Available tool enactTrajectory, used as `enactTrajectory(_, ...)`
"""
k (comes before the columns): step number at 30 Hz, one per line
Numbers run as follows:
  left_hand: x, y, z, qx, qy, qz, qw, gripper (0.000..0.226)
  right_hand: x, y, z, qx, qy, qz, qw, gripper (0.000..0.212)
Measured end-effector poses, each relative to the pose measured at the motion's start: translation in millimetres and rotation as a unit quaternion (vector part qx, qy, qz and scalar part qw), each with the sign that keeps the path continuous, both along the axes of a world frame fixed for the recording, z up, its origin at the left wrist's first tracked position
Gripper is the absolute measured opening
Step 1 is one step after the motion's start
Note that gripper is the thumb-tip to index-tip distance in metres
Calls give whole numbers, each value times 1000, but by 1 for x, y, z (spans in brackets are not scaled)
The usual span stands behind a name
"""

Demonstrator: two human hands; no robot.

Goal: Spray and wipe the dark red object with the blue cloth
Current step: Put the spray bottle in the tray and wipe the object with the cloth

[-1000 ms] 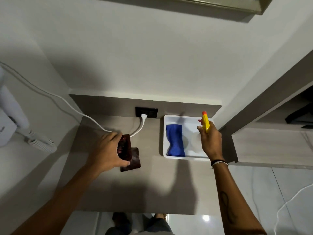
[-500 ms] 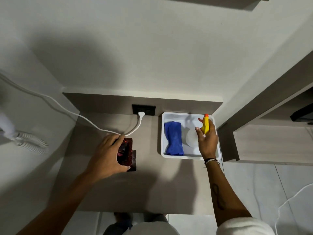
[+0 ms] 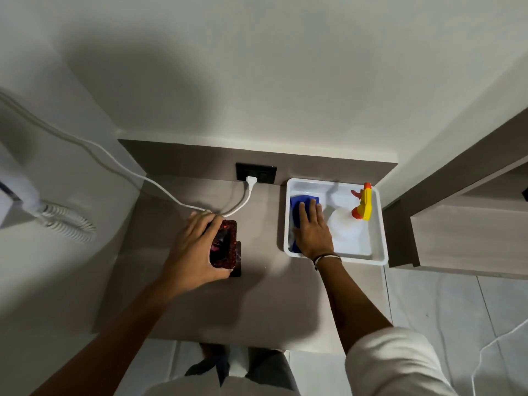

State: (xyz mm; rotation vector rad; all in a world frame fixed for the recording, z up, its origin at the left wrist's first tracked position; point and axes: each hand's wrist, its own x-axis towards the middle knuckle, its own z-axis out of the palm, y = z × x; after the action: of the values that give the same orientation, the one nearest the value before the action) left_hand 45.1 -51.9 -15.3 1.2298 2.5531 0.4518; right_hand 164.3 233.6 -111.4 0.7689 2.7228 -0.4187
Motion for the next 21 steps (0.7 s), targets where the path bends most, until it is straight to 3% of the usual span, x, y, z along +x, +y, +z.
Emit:
enactTrajectory(6,-3,0,-5,-12,15,-10,1000,115,-12,1,-17,11,-64,12,998,78)
enactTrajectory(14,3,-1,-9,19,16,-9,1000,117,-17,1,-28,-3,-43,-17,999,120)
enactTrajectory(16,3,-2,-9,31,5,-14,999,114,-17,4,-29,-19,-15,-34,999,115)
enactTrajectory(18,-1,-5,-10,45,-7,-11,999,109,-16,6,-23,-67,59,-96,991,97)
enactTrajectory(21,-5,-19,-11,86,-57,30,994,105,-11,-1,-2,-124,214,-229,941,70)
